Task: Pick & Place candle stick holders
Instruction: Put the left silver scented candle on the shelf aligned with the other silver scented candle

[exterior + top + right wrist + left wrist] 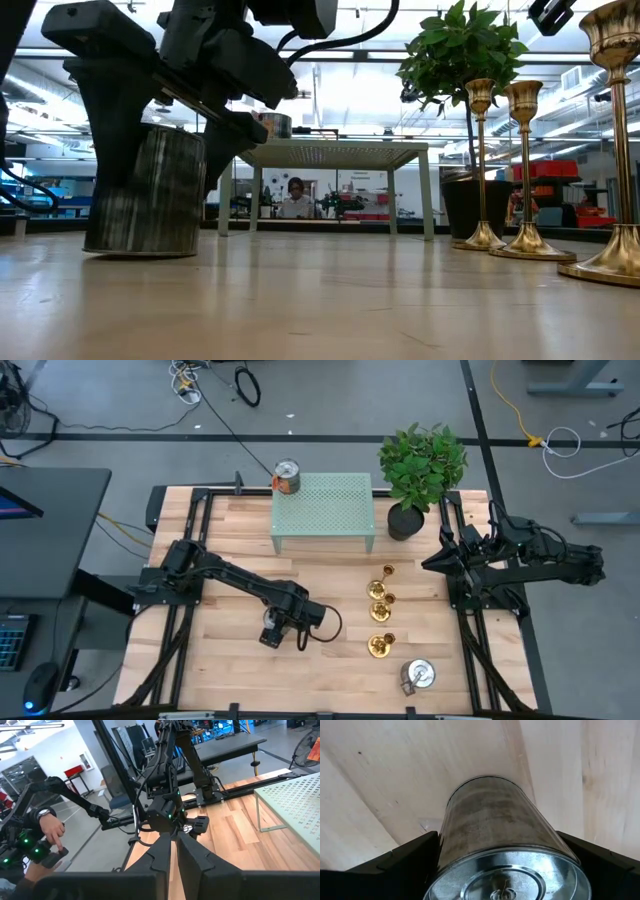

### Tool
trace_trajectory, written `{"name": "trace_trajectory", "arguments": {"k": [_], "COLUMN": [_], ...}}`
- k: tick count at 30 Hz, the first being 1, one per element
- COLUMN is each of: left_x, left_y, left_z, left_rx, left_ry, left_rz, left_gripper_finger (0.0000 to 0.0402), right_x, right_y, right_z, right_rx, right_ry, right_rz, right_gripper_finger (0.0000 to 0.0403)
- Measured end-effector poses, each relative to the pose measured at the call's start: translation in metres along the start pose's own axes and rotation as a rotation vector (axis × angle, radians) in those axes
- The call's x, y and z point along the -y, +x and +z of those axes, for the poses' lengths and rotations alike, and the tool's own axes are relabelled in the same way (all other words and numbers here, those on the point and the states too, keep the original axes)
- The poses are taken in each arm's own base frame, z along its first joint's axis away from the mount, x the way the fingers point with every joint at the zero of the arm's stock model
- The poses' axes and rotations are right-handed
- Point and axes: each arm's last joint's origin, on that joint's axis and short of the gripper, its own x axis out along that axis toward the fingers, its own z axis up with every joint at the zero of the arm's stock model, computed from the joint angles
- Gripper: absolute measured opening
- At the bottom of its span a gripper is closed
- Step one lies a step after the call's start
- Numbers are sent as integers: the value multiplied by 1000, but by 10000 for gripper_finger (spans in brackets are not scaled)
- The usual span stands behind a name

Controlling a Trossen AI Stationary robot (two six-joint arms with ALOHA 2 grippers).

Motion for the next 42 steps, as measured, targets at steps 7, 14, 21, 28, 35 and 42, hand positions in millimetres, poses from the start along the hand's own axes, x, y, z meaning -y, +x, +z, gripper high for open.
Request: {"name": "trace_trajectory", "arguments": {"k": [7, 14, 21, 28, 35, 42], "left_x": [0, 0, 0, 0, 0, -10], "left_y": [0, 0, -1, -14, -54, -111], "left_z": [0, -2, -2, -2, 2, -5], "left_rx": [5, -20, -21, -30, -11, 28], "left_ry": [2, -30, -83, -115, -147, -237], "left_rz": [-11, -1, -4, -3, 42, 96], "left_gripper_finger": [394, 388, 376, 381, 379, 382], "right_x": [0, 0, 0, 0, 0, 0], "right_y": [0, 0, 0, 0, 0, 0], "right_z": [0, 0, 0, 0, 0, 0], "right_rx": [-1, 0, 0, 0, 0, 0], "right_ry": [0, 0, 0, 0, 0, 0], "right_rz": [0, 0, 0, 0, 0, 0], "right_gripper_finger": [37, 37, 37, 37, 37, 37]}}
